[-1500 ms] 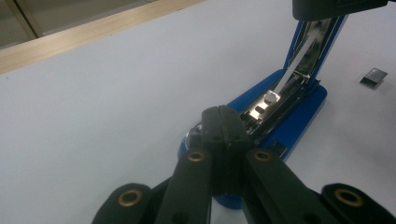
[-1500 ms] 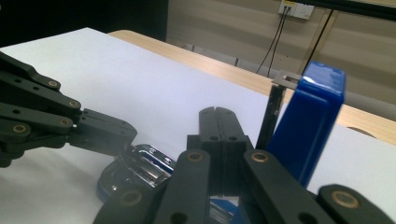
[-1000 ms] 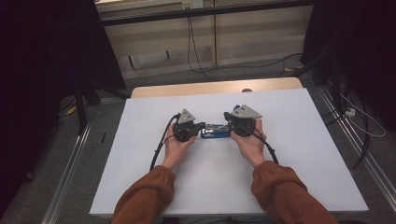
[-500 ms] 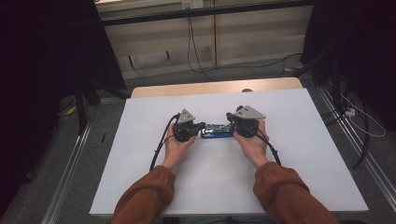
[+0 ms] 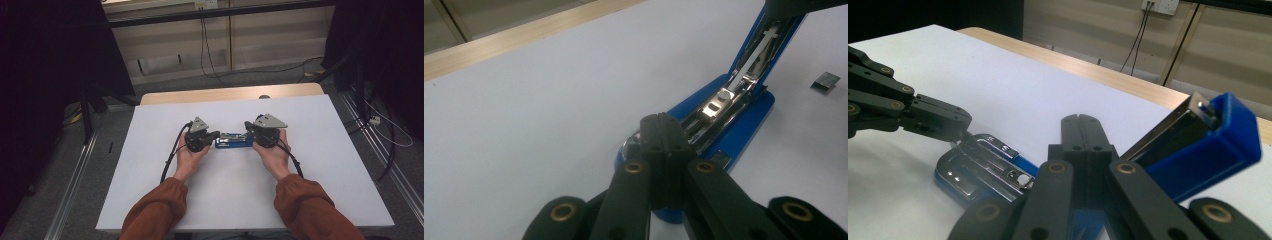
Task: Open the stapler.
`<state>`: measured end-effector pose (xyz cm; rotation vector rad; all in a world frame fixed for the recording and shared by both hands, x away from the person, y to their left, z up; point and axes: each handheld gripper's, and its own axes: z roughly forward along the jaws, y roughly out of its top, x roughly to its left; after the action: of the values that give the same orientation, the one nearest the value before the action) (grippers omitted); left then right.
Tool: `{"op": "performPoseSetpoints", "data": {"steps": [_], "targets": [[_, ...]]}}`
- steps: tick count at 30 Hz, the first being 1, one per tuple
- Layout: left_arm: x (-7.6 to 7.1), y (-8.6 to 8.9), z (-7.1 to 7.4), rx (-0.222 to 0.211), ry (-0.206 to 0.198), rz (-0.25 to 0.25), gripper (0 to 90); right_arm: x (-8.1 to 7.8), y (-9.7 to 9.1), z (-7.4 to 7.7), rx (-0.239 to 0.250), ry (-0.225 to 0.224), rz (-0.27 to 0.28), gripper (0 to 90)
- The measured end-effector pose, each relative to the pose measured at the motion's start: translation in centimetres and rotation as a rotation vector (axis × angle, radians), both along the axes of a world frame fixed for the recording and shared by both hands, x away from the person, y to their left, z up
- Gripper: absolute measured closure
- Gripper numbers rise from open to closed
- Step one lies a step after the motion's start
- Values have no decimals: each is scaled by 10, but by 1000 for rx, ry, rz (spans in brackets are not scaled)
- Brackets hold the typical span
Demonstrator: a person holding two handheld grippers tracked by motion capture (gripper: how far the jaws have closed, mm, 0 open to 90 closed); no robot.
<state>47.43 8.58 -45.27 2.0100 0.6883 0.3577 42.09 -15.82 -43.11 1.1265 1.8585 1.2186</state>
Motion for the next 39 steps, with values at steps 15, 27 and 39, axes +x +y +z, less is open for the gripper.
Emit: {"op": "performPoseSetpoints", "data": {"steps": [15, 27, 39], "targets": [[0, 0, 0, -6, 5, 2, 900, -3, -11, -1, 5, 9, 5, 900], [0, 1, 0, -7, 7, 2, 900, -4, -15, -2, -6, 15, -7, 900], [0, 1, 0, -5, 7, 0, 900, -8, -36, -7, 12, 36, -41, 900]]}}
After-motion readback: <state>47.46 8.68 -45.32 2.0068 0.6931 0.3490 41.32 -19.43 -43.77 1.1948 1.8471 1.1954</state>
